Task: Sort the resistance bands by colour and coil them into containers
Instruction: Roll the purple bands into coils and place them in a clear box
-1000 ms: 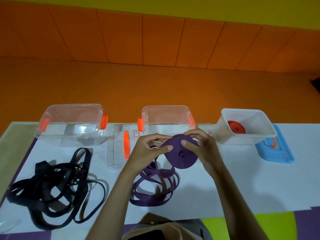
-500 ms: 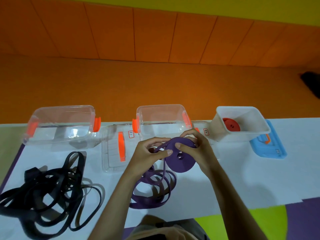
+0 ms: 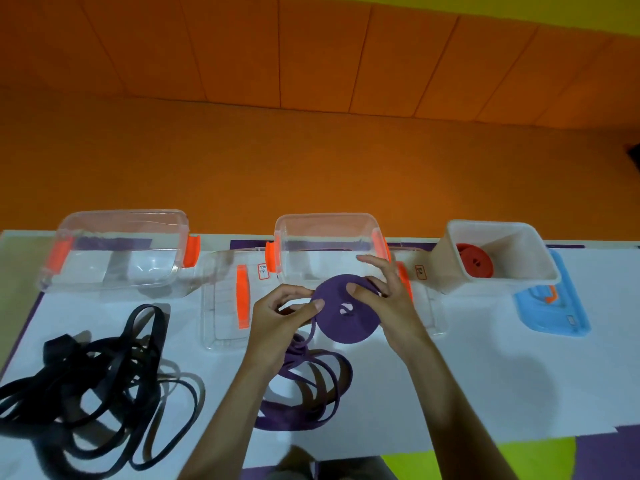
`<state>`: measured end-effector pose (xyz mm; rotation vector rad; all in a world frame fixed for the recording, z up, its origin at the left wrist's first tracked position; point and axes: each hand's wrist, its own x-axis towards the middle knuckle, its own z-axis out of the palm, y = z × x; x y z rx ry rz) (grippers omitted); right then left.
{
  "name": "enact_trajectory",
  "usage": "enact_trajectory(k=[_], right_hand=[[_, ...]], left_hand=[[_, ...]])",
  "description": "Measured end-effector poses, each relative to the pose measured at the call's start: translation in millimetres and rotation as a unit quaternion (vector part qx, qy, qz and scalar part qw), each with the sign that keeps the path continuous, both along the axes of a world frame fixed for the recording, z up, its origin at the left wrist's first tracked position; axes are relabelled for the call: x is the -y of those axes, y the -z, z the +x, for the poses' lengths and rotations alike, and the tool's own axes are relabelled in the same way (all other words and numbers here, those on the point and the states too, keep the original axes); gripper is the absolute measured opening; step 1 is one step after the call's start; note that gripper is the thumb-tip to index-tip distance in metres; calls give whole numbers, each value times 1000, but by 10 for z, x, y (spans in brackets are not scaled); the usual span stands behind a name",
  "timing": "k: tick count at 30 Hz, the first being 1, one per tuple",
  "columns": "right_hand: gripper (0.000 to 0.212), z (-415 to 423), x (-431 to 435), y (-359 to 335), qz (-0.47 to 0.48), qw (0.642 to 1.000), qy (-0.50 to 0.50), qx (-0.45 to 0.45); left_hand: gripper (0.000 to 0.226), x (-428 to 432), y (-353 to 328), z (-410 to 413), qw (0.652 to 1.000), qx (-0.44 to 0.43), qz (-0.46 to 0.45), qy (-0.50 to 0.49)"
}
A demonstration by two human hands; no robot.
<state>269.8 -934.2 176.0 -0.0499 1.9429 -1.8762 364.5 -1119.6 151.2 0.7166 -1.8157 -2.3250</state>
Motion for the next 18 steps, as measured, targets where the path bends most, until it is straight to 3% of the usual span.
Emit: enact_trajectory(k=[3, 8, 12, 18], right_hand=[[28, -143, -2, 74, 23, 999, -27, -21], [21, -325, 114, 168, 2, 998, 48, -33], [34, -452, 188, 262, -7, 992, 125, -7], [25, -622, 244, 392, -53, 971, 229, 51]], left_hand=[[27, -16, 23, -94, 1000, 5, -5, -11], [13, -136, 104, -332, 993, 33, 18, -109], [14, -175, 145, -552, 987, 32, 51, -146], [25, -270, 221, -872, 985, 6, 25, -170]])
